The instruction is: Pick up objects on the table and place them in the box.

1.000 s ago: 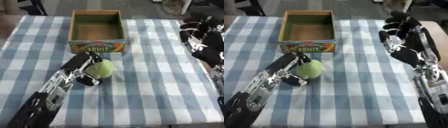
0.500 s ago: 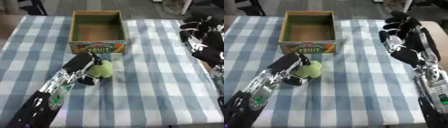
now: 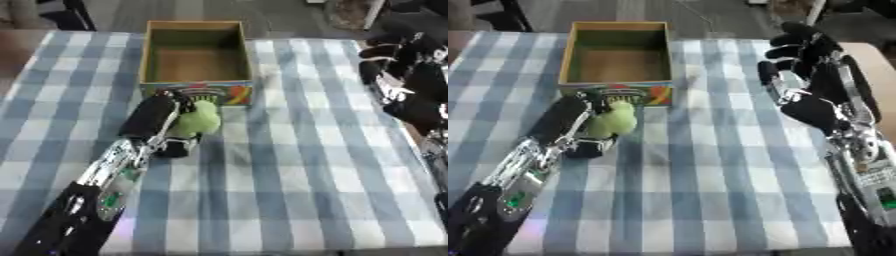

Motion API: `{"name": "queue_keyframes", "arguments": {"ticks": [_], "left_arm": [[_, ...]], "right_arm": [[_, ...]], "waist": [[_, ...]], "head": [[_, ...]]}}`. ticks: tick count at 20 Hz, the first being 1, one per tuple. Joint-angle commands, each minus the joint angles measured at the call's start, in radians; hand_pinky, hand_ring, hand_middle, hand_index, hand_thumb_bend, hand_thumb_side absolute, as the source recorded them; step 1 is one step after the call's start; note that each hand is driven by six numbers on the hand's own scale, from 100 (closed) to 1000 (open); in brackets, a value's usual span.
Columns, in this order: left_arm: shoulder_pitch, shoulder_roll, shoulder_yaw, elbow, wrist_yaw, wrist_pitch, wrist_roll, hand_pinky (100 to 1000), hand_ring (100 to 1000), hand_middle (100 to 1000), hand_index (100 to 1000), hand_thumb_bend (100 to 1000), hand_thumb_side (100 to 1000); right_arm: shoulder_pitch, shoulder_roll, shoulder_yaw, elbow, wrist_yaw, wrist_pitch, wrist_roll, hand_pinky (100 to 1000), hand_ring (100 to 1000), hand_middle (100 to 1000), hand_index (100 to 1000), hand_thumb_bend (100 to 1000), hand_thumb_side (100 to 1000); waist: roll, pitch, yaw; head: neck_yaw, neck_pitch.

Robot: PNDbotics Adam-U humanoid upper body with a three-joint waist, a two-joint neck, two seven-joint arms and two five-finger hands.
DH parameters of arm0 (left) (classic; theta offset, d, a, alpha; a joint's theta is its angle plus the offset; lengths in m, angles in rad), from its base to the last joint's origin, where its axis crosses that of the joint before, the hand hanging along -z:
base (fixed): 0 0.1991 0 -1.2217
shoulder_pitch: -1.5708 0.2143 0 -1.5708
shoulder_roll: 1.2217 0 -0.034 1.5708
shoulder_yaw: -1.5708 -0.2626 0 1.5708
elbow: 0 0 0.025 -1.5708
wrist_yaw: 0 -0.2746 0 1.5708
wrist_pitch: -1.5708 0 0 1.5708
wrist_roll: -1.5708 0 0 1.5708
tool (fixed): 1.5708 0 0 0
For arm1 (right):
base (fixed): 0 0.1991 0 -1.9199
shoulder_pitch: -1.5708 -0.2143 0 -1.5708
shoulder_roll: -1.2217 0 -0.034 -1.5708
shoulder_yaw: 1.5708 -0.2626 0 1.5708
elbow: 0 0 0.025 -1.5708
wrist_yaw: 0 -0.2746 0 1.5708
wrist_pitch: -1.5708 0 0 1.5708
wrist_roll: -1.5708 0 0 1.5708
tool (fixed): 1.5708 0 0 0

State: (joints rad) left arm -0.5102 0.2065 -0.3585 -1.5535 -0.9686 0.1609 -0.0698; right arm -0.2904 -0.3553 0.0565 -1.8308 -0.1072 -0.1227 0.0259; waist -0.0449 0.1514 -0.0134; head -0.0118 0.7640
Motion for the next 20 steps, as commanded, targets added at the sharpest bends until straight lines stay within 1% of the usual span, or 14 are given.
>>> {"name": "queue_keyframes", "arguments": {"ticks": [1, 4, 6, 8, 10, 13, 17, 20], "left_arm": [[-0.027, 0.038, 0.030, -0.104, 0.025, 0.016, -0.014, 218, 250, 286, 401, 161, 100], [-0.063, 0.067, 0.055, -0.160, 0.048, 0.040, -0.031, 232, 264, 296, 411, 169, 100], [-0.100, 0.086, 0.066, -0.150, 0.054, 0.058, -0.032, 237, 270, 302, 418, 167, 100], [-0.140, 0.097, 0.073, -0.109, 0.053, 0.064, -0.027, 249, 278, 309, 425, 167, 100], [-0.191, 0.099, 0.081, -0.031, 0.044, 0.070, -0.027, 255, 282, 312, 429, 171, 100], [-0.264, 0.079, 0.103, 0.120, 0.039, 0.068, -0.016, 255, 283, 316, 435, 163, 100], [-0.367, 0.042, 0.144, 0.341, 0.021, 0.030, 0.006, 273, 292, 325, 449, 167, 100], [-0.433, 0.020, 0.179, 0.478, -0.010, 0.001, 0.025, 300, 313, 345, 469, 185, 100]], "right_arm": [[-0.011, -0.011, -0.006, -0.008, -0.004, -0.002, 0.001, 632, 697, 682, 846, 314, 203], [-0.009, -0.010, -0.006, -0.008, -0.005, -0.002, 0.002, 632, 697, 682, 846, 314, 203], [-0.009, -0.009, -0.005, -0.007, -0.005, -0.001, 0.003, 632, 697, 682, 846, 314, 203], [-0.009, -0.009, -0.003, -0.007, -0.006, -0.001, 0.005, 632, 697, 682, 846, 315, 203], [-0.009, -0.007, 0.000, -0.007, -0.007, -0.001, 0.007, 632, 697, 682, 846, 315, 203], [-0.009, -0.005, 0.005, -0.006, -0.009, 0.000, 0.012, 631, 696, 682, 846, 315, 204], [-0.010, -0.002, 0.014, -0.005, -0.012, 0.001, 0.020, 631, 696, 681, 846, 316, 204], [-0.014, 0.001, 0.023, -0.004, -0.014, 0.002, 0.029, 630, 696, 680, 847, 315, 205]], "waist": [[0.001, -0.016, 0.001], [0.002, -0.019, 0.001], [0.001, -0.020, 0.000], [0.001, -0.022, -0.005], [0.001, -0.022, -0.016], [0.001, -0.022, -0.031], [0.000, -0.019, -0.052], [0.001, -0.016, -0.073]], "head": [[-0.001, 0.006], [-0.001, 0.006], [0.001, 0.006], [0.004, 0.006], [0.010, 0.006], [0.018, 0.006], [0.034, 0.006], [0.047, 0.006]]}}
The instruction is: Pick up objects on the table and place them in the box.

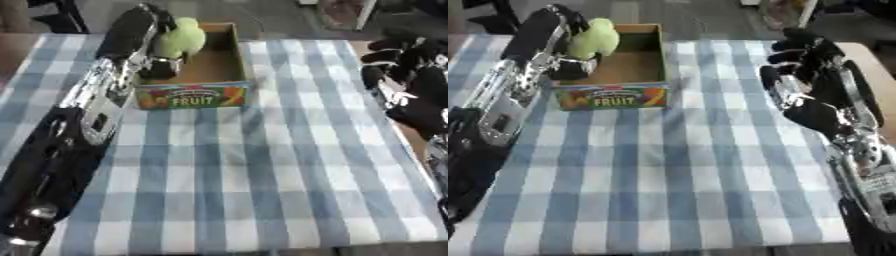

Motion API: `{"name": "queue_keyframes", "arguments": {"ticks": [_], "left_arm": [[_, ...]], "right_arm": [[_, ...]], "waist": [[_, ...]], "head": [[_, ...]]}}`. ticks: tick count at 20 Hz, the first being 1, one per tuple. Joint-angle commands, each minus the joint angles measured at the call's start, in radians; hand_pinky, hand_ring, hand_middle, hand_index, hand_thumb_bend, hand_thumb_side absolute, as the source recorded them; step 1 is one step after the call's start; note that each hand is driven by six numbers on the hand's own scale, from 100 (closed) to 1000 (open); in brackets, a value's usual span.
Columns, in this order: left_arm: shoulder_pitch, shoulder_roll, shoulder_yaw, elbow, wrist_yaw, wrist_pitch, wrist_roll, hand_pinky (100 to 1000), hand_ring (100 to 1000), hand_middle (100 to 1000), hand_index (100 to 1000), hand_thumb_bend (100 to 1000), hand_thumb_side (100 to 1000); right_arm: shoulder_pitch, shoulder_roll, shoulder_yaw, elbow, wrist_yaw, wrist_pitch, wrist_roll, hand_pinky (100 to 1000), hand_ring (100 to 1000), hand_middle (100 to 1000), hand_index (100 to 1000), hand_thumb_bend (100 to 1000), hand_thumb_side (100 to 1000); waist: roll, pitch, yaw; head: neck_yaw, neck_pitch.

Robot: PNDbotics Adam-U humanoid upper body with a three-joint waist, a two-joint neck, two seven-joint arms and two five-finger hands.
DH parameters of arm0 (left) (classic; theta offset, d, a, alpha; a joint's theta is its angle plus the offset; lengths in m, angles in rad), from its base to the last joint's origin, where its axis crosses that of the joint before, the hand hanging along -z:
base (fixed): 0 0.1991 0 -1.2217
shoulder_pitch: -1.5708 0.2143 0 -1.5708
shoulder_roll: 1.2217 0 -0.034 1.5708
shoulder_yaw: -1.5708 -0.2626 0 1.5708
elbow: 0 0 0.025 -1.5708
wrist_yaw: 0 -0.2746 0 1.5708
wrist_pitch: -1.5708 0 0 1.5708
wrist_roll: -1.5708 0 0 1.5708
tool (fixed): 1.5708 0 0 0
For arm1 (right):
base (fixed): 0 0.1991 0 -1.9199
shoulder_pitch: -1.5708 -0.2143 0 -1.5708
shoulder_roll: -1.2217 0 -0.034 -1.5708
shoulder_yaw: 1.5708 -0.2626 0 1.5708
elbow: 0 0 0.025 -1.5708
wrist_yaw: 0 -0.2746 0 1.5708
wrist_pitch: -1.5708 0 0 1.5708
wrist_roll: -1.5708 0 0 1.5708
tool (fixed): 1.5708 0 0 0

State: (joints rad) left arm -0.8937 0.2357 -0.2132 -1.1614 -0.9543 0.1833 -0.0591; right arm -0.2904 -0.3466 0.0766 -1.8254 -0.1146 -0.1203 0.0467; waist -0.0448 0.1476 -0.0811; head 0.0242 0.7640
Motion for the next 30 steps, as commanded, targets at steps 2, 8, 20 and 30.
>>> {"name": "queue_keyframes", "arguments": {"ticks": [2, 8, 20, 30], "left_arm": [[-0.082, -0.023, 0.060, 0.163, -0.041, -0.028, 0.024, 308, 321, 353, 477, 184, 100], [-0.120, -0.043, 0.104, 0.314, -0.087, -0.023, 0.032, 515, 534, 572, 687, 385, 100], [-0.108, -0.030, 0.139, 0.338, -0.189, -0.014, 0.074, 884, 927, 965, 968, 1000, 608], [-0.017, 0.048, 0.114, 0.000, 0.023, -0.035, 0.165, 790, 846, 883, 933, 1000, 549]], "right_arm": [[-0.016, -0.005, 0.009, -0.009, -0.009, 0.001, 0.014, 630, 695, 680, 847, 315, 205], [-0.020, -0.001, 0.018, -0.008, -0.012, 0.002, 0.026, 630, 695, 679, 847, 314, 205], [-0.017, 0.002, 0.014, -0.007, -0.013, 0.001, 0.025, 630, 694, 677, 846, 314, 205], [-0.006, 0.000, 0.000, -0.004, -0.009, -0.002, 0.014, 630, 693, 676, 846, 316, 204]], "waist": [[0.002, -0.009, -0.020], [0.002, -0.002, -0.051], [-0.001, -0.001, -0.047], [-0.006, -0.011, -0.004]], "head": [[0.020, 0.006], [0.034, 0.006], [0.030, 0.006], [0.011, 0.006]]}}
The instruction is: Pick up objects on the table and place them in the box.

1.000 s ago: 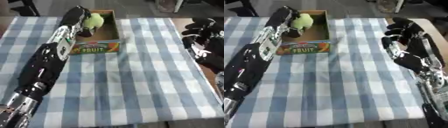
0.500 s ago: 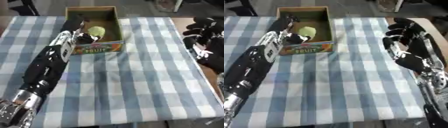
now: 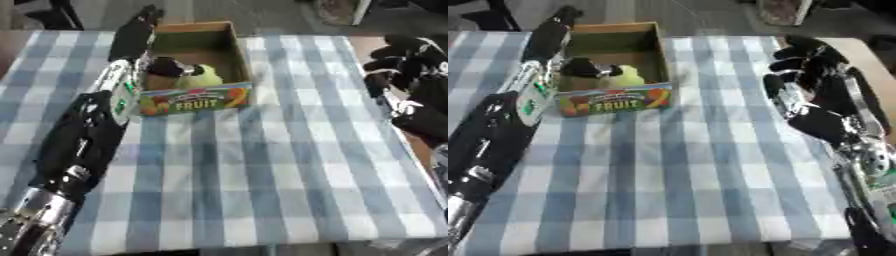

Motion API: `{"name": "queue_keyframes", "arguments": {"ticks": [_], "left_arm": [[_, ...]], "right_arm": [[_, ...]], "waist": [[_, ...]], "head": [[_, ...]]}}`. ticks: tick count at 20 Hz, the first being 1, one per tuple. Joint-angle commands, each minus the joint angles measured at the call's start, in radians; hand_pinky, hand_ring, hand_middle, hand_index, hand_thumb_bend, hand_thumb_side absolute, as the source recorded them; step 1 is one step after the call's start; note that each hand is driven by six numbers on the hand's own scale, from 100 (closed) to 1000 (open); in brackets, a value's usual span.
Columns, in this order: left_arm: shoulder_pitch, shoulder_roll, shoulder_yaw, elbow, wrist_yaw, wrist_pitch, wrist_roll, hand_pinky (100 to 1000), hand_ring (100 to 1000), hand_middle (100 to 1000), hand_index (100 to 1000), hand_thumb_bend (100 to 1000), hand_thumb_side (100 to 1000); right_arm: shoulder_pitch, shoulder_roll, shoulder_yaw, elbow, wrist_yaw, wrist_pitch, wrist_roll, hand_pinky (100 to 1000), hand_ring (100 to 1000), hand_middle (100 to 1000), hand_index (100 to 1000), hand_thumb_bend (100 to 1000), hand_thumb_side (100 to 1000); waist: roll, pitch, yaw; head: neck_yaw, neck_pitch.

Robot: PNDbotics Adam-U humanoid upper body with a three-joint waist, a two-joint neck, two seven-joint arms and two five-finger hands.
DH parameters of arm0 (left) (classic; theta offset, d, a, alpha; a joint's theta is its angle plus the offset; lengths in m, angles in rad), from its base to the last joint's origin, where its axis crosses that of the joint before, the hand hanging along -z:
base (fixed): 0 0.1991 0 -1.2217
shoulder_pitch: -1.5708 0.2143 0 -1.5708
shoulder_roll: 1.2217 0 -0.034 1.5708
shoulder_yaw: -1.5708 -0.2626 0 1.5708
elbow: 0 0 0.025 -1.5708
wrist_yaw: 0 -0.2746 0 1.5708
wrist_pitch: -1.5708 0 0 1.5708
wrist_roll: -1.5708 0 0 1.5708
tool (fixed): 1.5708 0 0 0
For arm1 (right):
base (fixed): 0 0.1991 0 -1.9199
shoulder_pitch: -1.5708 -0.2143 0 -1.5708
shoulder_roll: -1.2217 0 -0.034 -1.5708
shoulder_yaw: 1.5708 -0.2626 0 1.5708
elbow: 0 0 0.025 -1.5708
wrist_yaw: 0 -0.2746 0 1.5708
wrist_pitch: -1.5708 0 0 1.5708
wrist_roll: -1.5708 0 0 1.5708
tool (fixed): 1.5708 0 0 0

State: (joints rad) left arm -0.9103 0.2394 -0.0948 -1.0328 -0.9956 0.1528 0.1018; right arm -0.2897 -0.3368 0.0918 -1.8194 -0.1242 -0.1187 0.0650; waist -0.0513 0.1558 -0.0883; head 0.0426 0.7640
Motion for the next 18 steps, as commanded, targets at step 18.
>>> {"name": "queue_keyframes", "arguments": {"ticks": [18], "left_arm": [[0.473, 0.201, 0.068, -0.817, 0.916, 0.010, 0.124, 553, 671, 732, 826, 724, 405]], "right_arm": [[-0.012, -0.015, -0.035, -0.012, 0.005, -0.006, -0.028, 629, 691, 674, 846, 314, 199]], "waist": [[-0.004, -0.011, 0.087]], "head": [[-0.039, 0.006]]}}
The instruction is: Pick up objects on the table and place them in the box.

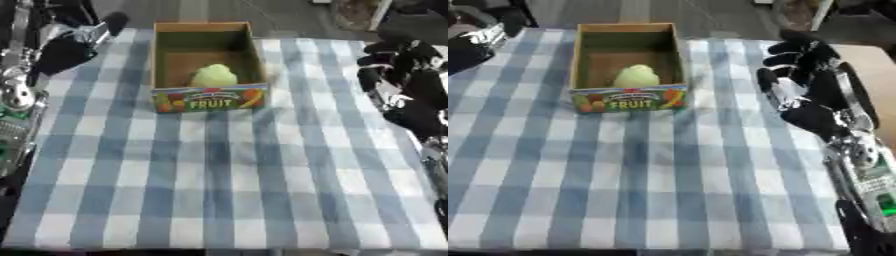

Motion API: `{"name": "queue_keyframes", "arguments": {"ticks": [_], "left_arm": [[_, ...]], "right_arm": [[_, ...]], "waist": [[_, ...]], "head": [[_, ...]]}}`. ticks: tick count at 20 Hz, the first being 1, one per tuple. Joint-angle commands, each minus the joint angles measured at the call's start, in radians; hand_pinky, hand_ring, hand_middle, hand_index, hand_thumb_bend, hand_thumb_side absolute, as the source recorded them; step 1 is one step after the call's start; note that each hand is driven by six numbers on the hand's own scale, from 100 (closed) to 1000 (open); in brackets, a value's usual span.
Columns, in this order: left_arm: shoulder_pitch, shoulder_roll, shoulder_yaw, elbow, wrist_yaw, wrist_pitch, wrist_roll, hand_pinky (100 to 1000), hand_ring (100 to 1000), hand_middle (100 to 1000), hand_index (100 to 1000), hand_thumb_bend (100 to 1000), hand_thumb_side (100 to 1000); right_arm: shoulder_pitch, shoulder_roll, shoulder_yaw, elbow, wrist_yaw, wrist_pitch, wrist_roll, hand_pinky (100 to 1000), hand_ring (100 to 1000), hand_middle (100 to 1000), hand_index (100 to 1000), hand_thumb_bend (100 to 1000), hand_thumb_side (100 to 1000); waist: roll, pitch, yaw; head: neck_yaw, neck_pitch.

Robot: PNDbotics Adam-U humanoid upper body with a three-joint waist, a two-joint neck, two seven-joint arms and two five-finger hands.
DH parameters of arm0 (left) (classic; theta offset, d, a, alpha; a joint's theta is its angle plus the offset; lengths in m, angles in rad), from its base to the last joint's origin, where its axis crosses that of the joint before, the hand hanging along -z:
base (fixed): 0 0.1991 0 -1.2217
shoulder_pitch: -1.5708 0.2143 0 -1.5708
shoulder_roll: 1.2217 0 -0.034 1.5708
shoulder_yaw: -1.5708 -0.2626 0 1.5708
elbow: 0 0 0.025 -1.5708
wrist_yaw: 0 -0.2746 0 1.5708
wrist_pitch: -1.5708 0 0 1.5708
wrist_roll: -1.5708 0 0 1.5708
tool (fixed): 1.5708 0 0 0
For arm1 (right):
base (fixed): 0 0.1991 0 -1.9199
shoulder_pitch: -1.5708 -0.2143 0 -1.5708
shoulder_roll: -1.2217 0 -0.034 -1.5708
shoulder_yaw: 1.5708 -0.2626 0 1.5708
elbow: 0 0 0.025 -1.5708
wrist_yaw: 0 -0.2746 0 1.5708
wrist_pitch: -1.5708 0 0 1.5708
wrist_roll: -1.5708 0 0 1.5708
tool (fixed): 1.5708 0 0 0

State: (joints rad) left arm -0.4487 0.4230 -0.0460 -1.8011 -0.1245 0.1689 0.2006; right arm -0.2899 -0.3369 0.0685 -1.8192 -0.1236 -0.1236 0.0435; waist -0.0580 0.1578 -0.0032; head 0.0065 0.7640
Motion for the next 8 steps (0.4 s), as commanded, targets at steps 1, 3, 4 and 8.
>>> {"name": "queue_keyframes", "arguments": {"ticks": [1, 3, 4, 8], "left_arm": [[0.028, 0.012, 0.020, -0.060, 0.055, -0.010, 0.030, 553, 671, 732, 826, 723, 404], [0.057, -0.001, 0.018, -0.077, 0.067, -0.021, 0.031, 551, 670, 731, 824, 713, 401], [0.072, -0.008, 0.016, -0.085, 0.069, -0.029, 0.027, 551, 670, 731, 821, 710, 399], [0.126, -0.032, 0.011, -0.105, 0.070, -0.057, 0.005, 548, 665, 726, 817, 696, 397]], "right_arm": [[-0.012, -0.015, -0.012, -0.013, 0.004, -0.001, -0.008, 629, 691, 674, 846, 315, 199], [-0.014, -0.016, -0.012, -0.013, 0.005, -0.002, -0.009, 629, 690, 674, 846, 314, 198], [-0.014, -0.015, -0.013, -0.013, 0.005, -0.002, -0.010, 629, 690, 674, 845, 314, 198], [-0.015, -0.016, -0.016, -0.013, 0.005, -0.002, -0.017, 627, 689, 673, 845, 314, 196]], "waist": [[0.003, -0.013, 0.003], [0.004, -0.012, 0.005], [0.004, -0.012, 0.005], [0.007, -0.010, 0.006]], "head": [[-0.005, 0.006], [-0.007, 0.006], [-0.007, 0.006], [-0.009, 0.006]]}}
